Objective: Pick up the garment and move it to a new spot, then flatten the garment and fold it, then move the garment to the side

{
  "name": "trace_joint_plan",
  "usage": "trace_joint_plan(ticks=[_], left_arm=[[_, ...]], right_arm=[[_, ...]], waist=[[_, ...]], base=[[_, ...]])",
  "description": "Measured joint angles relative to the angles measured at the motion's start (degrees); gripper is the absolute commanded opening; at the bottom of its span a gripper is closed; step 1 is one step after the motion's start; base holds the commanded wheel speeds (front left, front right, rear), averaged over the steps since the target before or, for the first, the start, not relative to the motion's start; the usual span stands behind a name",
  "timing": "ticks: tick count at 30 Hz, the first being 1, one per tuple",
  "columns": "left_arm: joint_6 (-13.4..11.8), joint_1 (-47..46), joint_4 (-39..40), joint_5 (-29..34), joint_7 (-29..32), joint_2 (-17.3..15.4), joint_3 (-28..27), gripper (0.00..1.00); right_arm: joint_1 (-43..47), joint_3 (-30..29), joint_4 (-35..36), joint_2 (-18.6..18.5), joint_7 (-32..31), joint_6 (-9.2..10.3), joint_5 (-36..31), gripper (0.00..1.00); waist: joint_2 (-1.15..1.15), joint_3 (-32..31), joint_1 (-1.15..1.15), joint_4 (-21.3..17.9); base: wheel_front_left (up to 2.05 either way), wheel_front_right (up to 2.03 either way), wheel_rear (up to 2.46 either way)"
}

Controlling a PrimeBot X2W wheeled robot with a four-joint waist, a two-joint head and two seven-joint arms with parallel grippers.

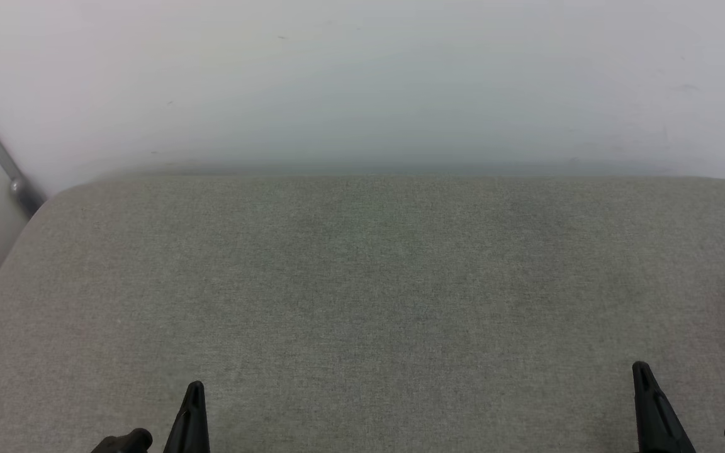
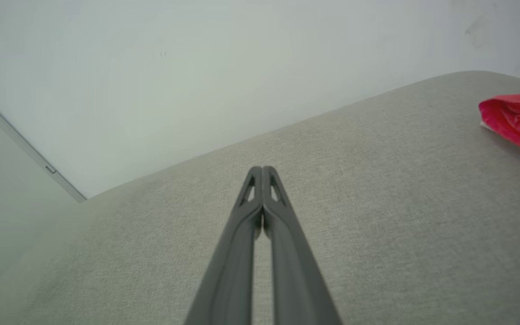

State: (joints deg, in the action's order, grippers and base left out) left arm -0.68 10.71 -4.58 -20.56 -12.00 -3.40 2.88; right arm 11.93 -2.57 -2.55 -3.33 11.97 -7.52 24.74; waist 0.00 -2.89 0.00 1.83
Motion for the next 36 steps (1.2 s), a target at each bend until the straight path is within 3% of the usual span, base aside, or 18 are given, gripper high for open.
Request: trace_joint_plan(ticks=[36], left_arm=[[3.6,-7.1,-4.3,-33.0,6.7,-1.2,-2.2,0.0]], right_arm=[[-7.4,0.0,-5.0,-0.9,-6.8,0.01,31.0,0.0]], waist=[[0.0,1.0,0.0,-0.6]], base=[[0.0,0.0,0.0]])
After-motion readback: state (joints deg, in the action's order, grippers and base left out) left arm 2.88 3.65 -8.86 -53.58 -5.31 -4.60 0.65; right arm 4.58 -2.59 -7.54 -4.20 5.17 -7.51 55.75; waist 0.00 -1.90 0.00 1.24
